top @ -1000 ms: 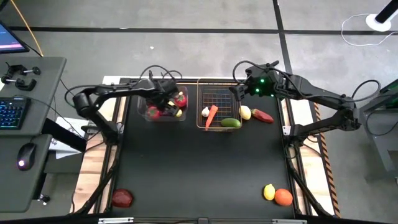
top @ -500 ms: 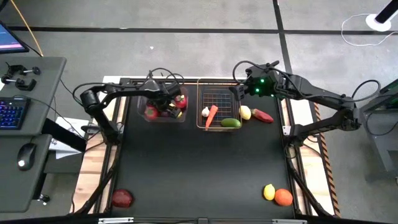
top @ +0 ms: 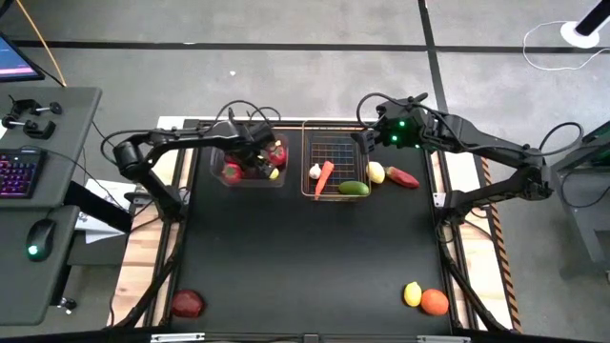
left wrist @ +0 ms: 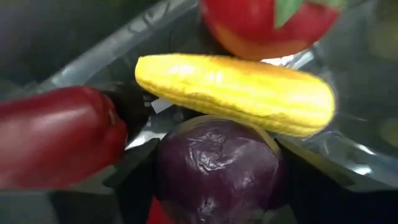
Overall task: Sort produce into baskets
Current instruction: Put the onion into the gold wire basket
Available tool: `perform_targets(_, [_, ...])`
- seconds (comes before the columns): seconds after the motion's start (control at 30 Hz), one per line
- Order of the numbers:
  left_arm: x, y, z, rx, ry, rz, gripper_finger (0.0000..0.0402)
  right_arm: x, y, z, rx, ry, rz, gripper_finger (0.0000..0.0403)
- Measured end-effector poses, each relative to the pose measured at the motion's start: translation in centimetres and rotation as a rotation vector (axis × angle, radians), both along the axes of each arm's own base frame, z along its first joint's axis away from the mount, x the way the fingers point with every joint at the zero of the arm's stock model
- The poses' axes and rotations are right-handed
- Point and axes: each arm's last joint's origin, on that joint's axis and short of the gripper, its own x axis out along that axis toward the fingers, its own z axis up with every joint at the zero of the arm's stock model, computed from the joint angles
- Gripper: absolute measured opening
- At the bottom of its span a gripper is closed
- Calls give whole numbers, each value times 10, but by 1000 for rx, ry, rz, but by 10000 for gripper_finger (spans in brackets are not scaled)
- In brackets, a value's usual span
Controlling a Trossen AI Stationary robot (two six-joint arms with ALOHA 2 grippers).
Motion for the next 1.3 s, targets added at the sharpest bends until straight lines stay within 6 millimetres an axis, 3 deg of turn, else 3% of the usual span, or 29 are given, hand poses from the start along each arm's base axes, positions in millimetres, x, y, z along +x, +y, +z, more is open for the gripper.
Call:
perform_targets(0.13, [-4,-2,10,6,-28,-12,348,0,0,0,3,-1,7,367])
perform_targets(0.23, [-7,-5,21,1,-77,-17,375,0,0,0,-7,6,15,367])
perform_targets(0.53, [-24,-16,64,93,-244,-10,382,1,0,2,-33,2,33,367])
perform_targets(0.7, [-38,-22,97,234,-390,47,382,-3,1,13,-110,-34,49,367])
perform_targets(0.8, [-44,-23,106,280,-421,73,382,-4,-1,17,-117,-48,36,367])
perform_targets(1.03, [-38,-20,88,187,-338,116,383,-5,-3,17,-115,-49,29,367])
perform_targets(1.3, [-5,-14,27,-47,-136,103,383,-5,-3,17,-112,-49,32,367])
